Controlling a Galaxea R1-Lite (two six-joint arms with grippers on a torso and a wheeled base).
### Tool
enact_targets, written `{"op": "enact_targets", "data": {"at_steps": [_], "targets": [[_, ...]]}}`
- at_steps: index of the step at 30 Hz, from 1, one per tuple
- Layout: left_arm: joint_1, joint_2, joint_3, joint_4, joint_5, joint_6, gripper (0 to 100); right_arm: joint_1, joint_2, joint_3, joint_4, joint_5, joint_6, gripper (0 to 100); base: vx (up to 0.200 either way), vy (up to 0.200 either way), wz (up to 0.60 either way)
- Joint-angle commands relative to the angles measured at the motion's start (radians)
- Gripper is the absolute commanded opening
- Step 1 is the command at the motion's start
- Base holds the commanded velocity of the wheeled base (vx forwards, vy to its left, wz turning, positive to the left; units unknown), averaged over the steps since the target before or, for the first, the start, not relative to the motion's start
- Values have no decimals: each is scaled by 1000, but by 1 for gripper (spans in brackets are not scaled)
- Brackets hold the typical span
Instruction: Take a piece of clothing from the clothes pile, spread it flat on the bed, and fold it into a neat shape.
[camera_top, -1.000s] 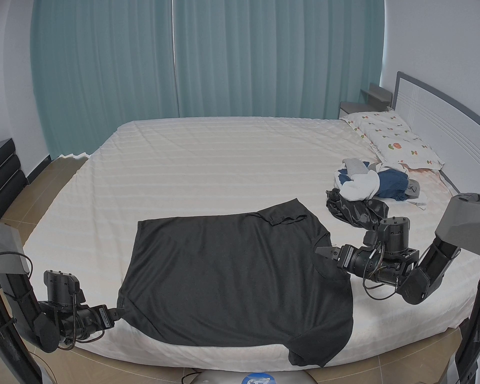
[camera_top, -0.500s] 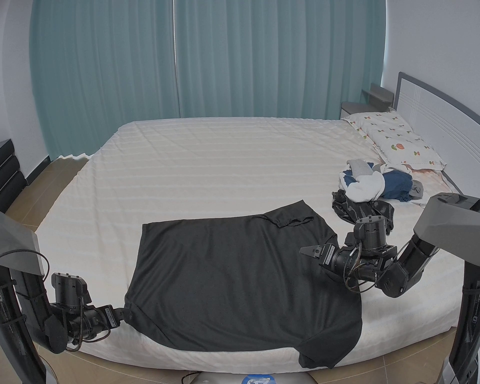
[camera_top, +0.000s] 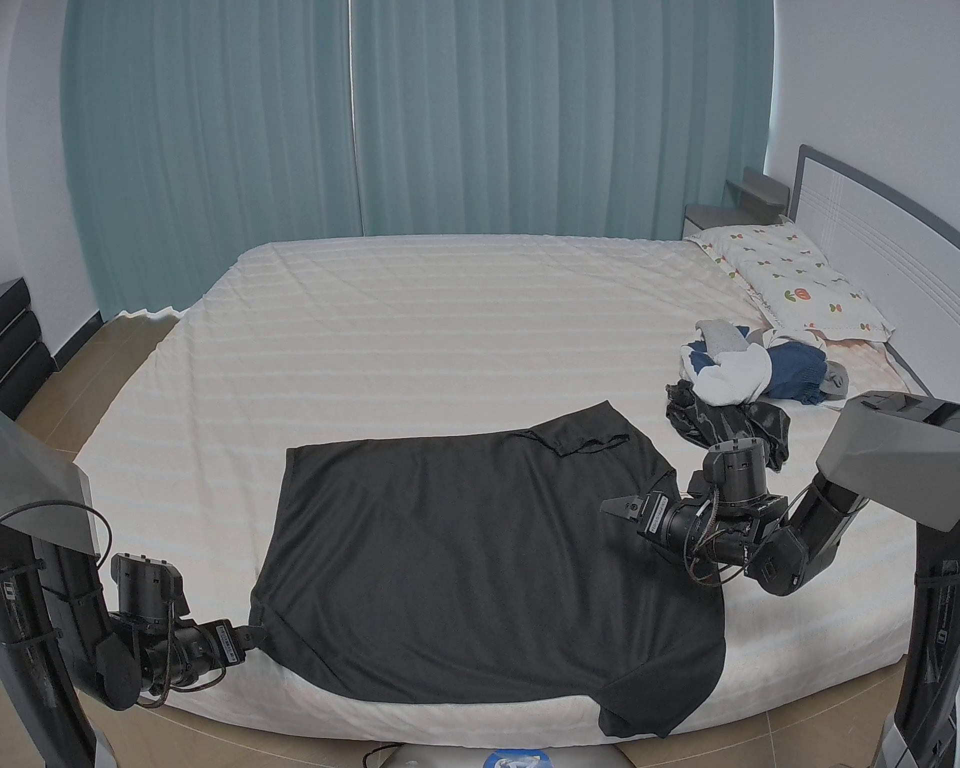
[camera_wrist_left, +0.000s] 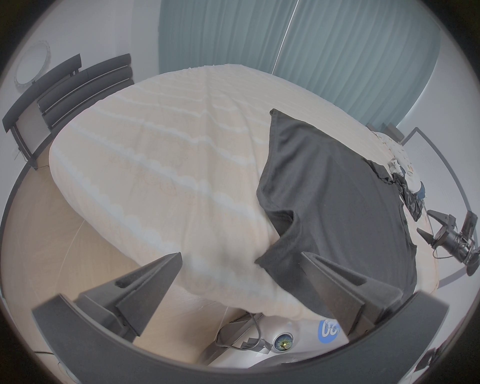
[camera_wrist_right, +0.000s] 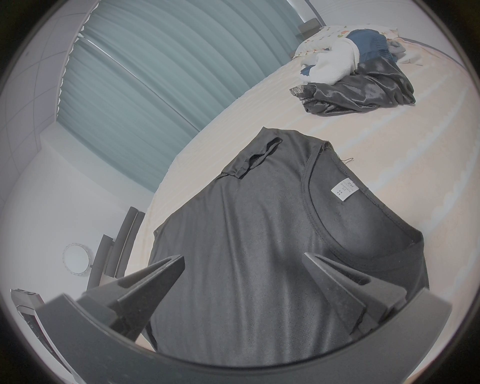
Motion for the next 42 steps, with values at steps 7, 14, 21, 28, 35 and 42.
{"op": "enact_targets", "data": {"at_steps": [7,14,21,28,35,42], "targets": [[7,7,-5,-15,0,-8,100,-3,21,-67,9,1,23,100,0,0,0],[5,2,-4,-16,-5,-36,100,-3,110,-267,115,-1,63,100,171,0,0],[5,2,-7,-16,-2,-51,100,-1,239,-498,237,-33,104,100,0,0,0],[5,7,-5,-16,0,-51,100,-3,362,-724,337,-78,110,100,0,0,0],[5,4,-4,-16,0,-62,100,-4,457,-942,454,-114,124,100,0,0,0],[5,5,-4,-16,-2,-83,100,-14,517,-1106,553,-136,166,100,0,0,0]]}}
